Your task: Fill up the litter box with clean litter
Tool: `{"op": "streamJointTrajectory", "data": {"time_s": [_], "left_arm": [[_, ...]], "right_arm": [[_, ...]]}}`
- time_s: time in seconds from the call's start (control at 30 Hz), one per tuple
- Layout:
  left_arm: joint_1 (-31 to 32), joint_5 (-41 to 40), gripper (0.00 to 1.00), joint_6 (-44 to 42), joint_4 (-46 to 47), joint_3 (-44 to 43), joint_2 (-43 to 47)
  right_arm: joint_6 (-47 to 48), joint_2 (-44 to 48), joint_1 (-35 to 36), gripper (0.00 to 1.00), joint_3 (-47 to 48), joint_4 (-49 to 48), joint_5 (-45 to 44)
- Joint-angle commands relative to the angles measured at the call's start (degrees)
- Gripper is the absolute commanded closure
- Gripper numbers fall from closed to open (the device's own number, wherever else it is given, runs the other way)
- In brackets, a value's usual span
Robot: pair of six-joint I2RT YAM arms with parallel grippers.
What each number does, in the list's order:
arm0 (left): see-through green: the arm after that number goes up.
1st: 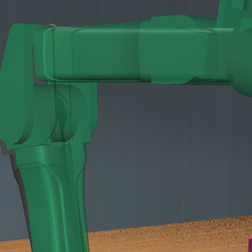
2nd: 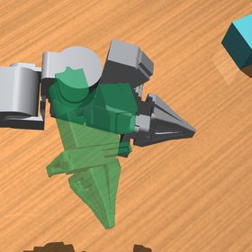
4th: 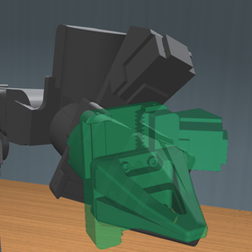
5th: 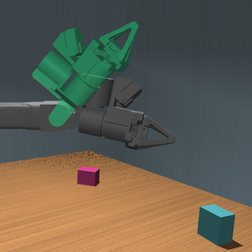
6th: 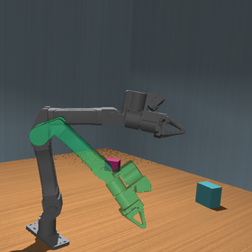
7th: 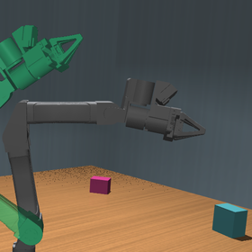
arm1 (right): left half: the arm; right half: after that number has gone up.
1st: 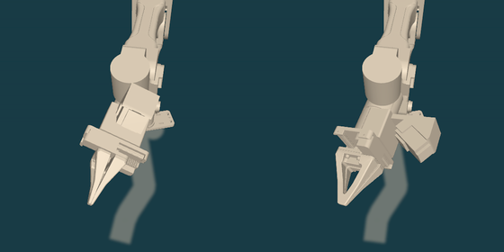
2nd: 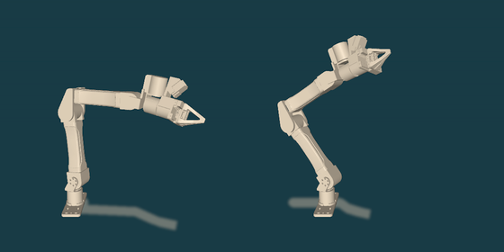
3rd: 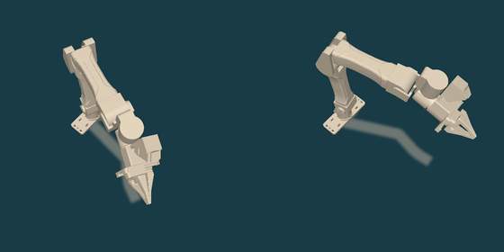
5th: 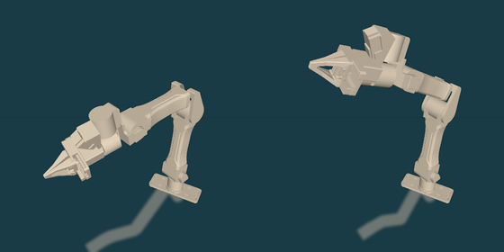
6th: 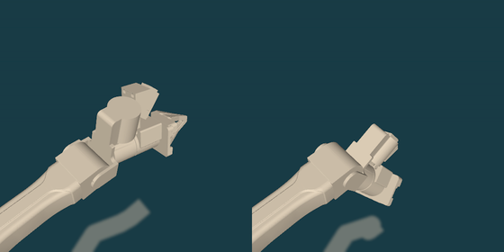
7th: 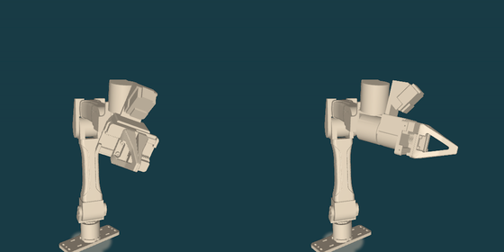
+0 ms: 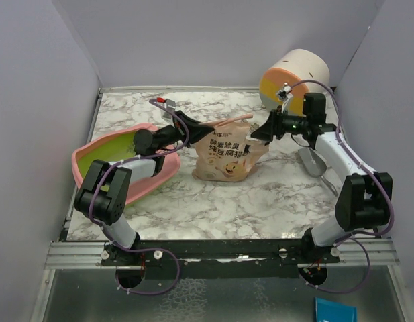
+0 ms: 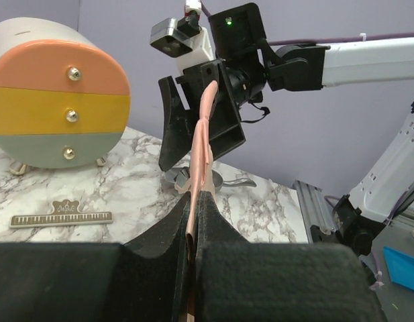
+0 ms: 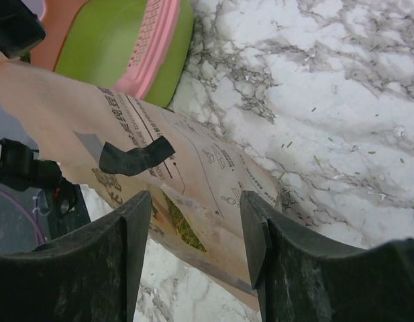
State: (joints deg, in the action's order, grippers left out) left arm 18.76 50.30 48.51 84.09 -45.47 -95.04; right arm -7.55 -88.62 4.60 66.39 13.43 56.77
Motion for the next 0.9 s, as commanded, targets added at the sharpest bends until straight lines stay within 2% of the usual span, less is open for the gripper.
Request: {"op": "streamJointTrajectory", "data": {"time_s": [0.0,0.4,0.47,0.53,0.6,0.73,0.87], "left_arm": [[1.0,-1.3,1.0,0.8,17.7,-5.0,1.0],[2.2,0.9,1.0,0.6,17.7,-6.5,0.1],[2.3,1.0,1.0,0.7,17.7,-6.7,-0.1],[2.2,1.3,1.0,0.7,17.7,-6.9,-0.2],[2.3,1.5,1.0,0.8,17.6,-7.3,-0.4],[2.2,1.9,1.0,1.3,17.6,-8.1,-0.9],[2.2,2.5,1.0,0.7,17.5,-7.5,-0.4]], "right_arm": [[6.7,-0.4,2.5,0.45,0.4,6.4,1.6],[10.3,-2.1,4.6,0.47,0.5,9.9,2.0],[11.2,-1.5,5.2,0.53,-0.1,9.9,1.7],[12.2,-1.5,6.2,0.67,0.0,11.5,-0.8],[12.8,-2.1,7.6,0.81,1.2,14.4,-6.0],[10.1,-1.1,8.5,0.98,2.2,13.4,-15.2],[5.2,5.0,8.7,0.99,0.0,6.4,-22.0]]}}
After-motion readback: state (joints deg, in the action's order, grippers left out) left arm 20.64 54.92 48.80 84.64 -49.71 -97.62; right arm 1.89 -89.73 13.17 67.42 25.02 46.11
